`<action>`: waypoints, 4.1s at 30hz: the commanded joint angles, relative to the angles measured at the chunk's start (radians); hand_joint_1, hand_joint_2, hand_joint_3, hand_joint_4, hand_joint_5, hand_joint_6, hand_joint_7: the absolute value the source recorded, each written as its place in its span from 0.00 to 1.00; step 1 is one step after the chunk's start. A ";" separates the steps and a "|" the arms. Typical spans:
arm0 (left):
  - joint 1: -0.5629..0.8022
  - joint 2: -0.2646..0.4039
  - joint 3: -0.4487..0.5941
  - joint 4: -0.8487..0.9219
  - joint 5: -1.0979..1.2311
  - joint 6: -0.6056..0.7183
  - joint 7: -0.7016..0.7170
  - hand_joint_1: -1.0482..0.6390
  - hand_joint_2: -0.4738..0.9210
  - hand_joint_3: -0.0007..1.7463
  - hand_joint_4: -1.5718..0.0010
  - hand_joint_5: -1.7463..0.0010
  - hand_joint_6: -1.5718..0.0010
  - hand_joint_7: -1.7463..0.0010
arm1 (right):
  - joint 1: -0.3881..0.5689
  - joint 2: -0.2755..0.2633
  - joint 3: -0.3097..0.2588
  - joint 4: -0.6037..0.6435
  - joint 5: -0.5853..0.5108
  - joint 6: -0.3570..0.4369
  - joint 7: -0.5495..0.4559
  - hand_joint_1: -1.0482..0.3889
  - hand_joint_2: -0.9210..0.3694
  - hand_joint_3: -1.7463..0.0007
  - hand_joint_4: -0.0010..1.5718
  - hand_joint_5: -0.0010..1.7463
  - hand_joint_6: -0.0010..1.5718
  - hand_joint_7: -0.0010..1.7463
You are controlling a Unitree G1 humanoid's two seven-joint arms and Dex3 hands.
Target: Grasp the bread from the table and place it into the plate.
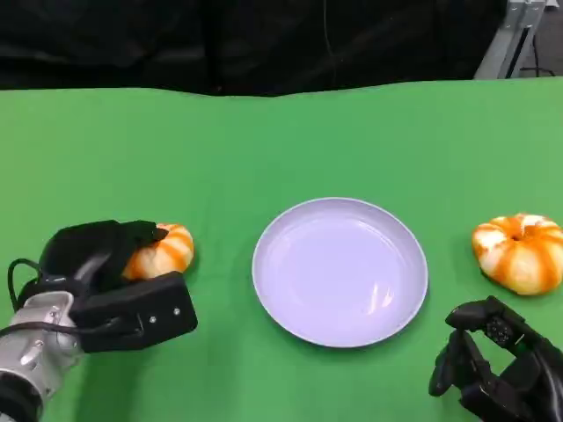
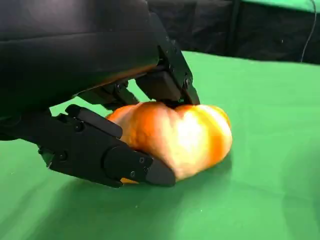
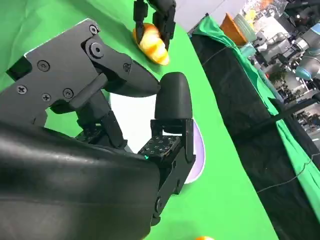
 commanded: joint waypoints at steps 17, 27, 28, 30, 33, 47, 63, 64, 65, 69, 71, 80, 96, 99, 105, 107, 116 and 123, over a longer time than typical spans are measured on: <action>0.057 0.027 0.052 -0.342 -0.052 -0.067 -0.044 0.58 0.88 0.41 0.54 0.00 0.57 0.09 | 0.006 -0.012 -0.013 -0.009 0.007 -0.004 0.012 0.61 0.30 0.39 0.54 0.99 0.54 0.79; 0.052 -0.059 -0.003 -0.501 0.003 -0.037 -0.091 0.57 0.87 0.41 0.54 0.00 0.56 0.08 | -0.002 -0.005 -0.012 -0.001 -0.001 -0.009 0.005 0.62 0.30 0.39 0.54 0.99 0.53 0.80; 0.046 -0.073 -0.018 -0.495 0.016 -0.041 -0.085 0.57 0.87 0.41 0.54 0.00 0.57 0.08 | -0.003 -0.004 -0.013 -0.001 -0.002 -0.005 0.000 0.62 0.30 0.39 0.54 0.99 0.54 0.80; 0.036 -0.098 -0.042 -0.486 0.038 -0.047 -0.079 0.58 0.87 0.40 0.55 0.00 0.58 0.07 | -0.007 -0.005 -0.013 0.001 -0.001 -0.005 0.000 0.62 0.31 0.39 0.54 0.99 0.54 0.80; 0.027 -0.120 -0.064 -0.479 0.055 -0.046 -0.081 0.58 0.89 0.37 0.55 0.00 0.56 0.09 | -0.007 0.000 -0.011 0.009 -0.005 -0.023 0.005 0.63 0.30 0.38 0.54 1.00 0.54 0.80; -0.045 -0.234 -0.146 -0.300 0.100 -0.088 -0.034 0.56 0.94 0.27 0.54 0.00 0.55 0.11 | -0.002 0.010 -0.004 0.003 -0.019 -0.034 -0.002 0.62 0.31 0.39 0.53 0.99 0.52 0.81; -0.114 -0.232 -0.185 -0.127 0.100 -0.184 -0.064 0.23 1.00 0.26 0.83 0.86 0.62 0.97 | -0.004 0.012 0.002 0.006 -0.017 -0.033 -0.002 0.61 0.30 0.39 0.53 0.99 0.52 0.81; -0.109 -0.227 -0.185 -0.133 0.096 -0.183 -0.078 0.17 1.00 0.28 0.91 0.91 0.68 0.98 | -0.003 0.012 0.001 0.005 -0.016 -0.034 -0.002 0.61 0.30 0.39 0.53 0.99 0.52 0.81; -0.102 -0.225 -0.180 -0.140 0.084 -0.181 -0.100 0.10 1.00 0.29 0.96 0.96 0.75 0.99 | -0.002 0.012 0.001 0.003 -0.016 -0.035 -0.001 0.61 0.30 0.39 0.53 0.99 0.52 0.81; -0.085 -0.224 -0.157 -0.150 0.043 -0.183 -0.147 0.03 1.00 0.27 1.00 1.00 0.83 1.00 | 0.000 0.012 -0.001 0.006 -0.016 -0.042 0.004 0.61 0.30 0.40 0.53 0.99 0.53 0.79; -0.074 -0.224 -0.142 -0.154 0.014 -0.184 -0.174 0.01 1.00 0.27 1.00 1.00 0.86 1.00 | 0.000 0.012 -0.003 0.007 -0.015 -0.045 0.008 0.61 0.29 0.42 0.53 0.99 0.54 0.78; -0.026 -0.204 -0.070 -0.218 -0.144 -0.166 -0.398 0.00 1.00 0.32 1.00 1.00 0.99 1.00 | -0.002 0.009 -0.009 0.006 -0.015 -0.033 0.012 0.61 0.27 0.44 0.54 0.97 0.55 0.78; 0.336 -0.193 0.325 -0.821 -0.929 0.336 -0.831 0.58 0.94 0.43 0.57 0.45 0.43 0.89 | 0.008 0.017 -0.002 -0.020 -0.014 -0.014 0.000 0.61 0.32 0.37 0.55 0.99 0.54 0.78; 0.375 -0.169 0.353 -0.881 -0.977 0.390 -0.875 0.60 0.89 0.50 0.59 0.34 0.40 0.88 | 0.008 0.015 -0.001 -0.022 -0.011 -0.012 0.001 0.61 0.32 0.36 0.54 0.99 0.54 0.79; 0.511 -0.129 0.448 -1.021 -1.158 0.545 -0.952 0.63 0.72 0.78 0.45 0.01 0.44 0.17 | 0.007 0.015 -0.005 -0.019 -0.010 -0.010 -0.001 0.61 0.32 0.37 0.54 0.99 0.54 0.79; 0.548 -0.120 0.485 -1.048 -1.215 0.600 -0.963 0.59 0.71 0.79 0.41 0.00 0.48 0.06 | 0.007 0.015 -0.006 -0.022 -0.009 -0.002 -0.006 0.61 0.33 0.37 0.55 0.98 0.54 0.79; 0.677 -0.072 0.617 -1.035 -1.418 0.759 -1.093 0.53 0.69 0.75 0.42 0.00 0.49 0.01 | 0.009 0.000 -0.017 -0.030 -0.003 0.013 0.001 0.61 0.29 0.39 0.54 1.00 0.53 0.80; 0.699 -0.078 0.641 -0.951 -1.424 0.730 -1.203 0.53 0.70 0.73 0.44 0.00 0.49 0.03 | 0.007 -0.010 -0.025 -0.027 0.003 0.017 0.012 0.61 0.29 0.40 0.53 1.00 0.53 0.81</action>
